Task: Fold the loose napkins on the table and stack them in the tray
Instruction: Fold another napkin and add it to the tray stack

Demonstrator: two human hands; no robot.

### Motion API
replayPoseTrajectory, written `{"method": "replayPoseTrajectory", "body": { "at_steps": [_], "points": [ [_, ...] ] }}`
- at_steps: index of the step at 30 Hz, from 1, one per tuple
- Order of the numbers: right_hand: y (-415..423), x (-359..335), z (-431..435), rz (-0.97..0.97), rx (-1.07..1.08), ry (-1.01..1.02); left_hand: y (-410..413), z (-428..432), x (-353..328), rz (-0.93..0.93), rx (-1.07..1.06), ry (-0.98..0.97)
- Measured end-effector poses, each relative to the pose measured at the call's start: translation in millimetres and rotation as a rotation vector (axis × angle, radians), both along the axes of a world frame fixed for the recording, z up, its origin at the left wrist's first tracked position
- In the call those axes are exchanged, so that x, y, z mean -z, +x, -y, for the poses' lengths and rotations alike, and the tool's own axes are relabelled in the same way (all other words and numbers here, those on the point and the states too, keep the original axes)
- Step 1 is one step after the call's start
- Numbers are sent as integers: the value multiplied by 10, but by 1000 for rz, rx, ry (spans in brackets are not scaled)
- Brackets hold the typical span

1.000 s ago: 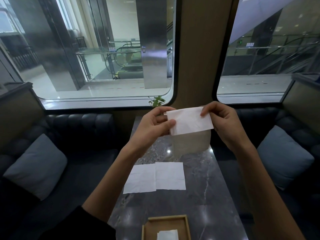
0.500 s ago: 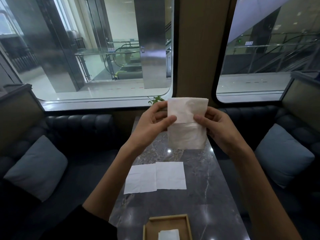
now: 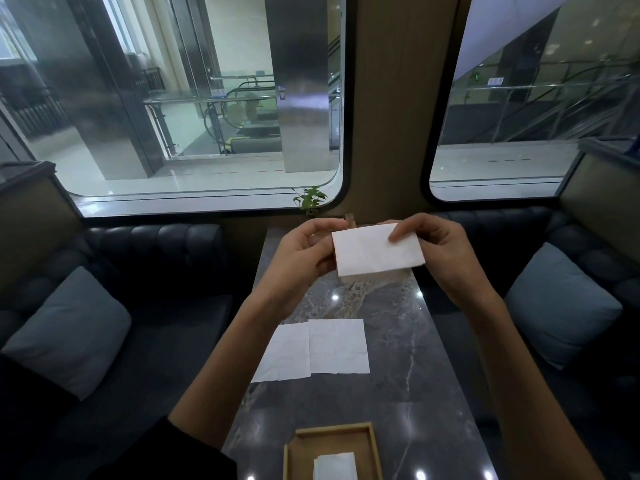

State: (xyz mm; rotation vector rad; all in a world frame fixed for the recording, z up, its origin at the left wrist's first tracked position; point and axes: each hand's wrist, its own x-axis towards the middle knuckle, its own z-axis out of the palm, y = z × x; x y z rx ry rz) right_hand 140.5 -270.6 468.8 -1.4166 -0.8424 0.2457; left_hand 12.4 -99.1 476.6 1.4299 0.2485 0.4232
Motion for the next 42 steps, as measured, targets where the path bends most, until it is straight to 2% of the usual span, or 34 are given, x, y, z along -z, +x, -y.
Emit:
{"method": "replayPoseTrajectory", "body": {
  "at_steps": [5,9,11,13,15,20,25,28,31,34,36,42],
  "points": [
    [-8,44,-13,84,-5,-3,3,-11,-26,-6,26,-200],
    [19,89,-28,124,-19,-86,-25,-10,3,-13,-41,-4],
    [29,99,-31,32,-24,-105,-32,-13,27,-33,-76,91],
    [19,96,-19,-153,-70,-60,-34,-16,46,-48,-106,132],
    [-3,123,-10,-222,-75,-62,-40,-13,72,-53,-125,152],
    [-42,218,-57,-85,56,-115,-64,17,142,-132,-59,178],
    [-57,101,-53,170,-129,-353,-79,60,234,-273,94,379],
    [-75,116,-110,243,-130,-421,-99,117,391,-270,72,347],
    [-145,326,-110,76,20,-375,-186,157,614,-241,-60,192],
    [-340,778,-79,-287,-16,-327,-318,209,875,-239,-134,65],
    [-479,1093,-67,-464,-28,-267,-400,244,1067,-271,-150,38],
    [-693,1770,8,-658,44,-250,-573,301,1654,-407,-150,51]
  ]
}}
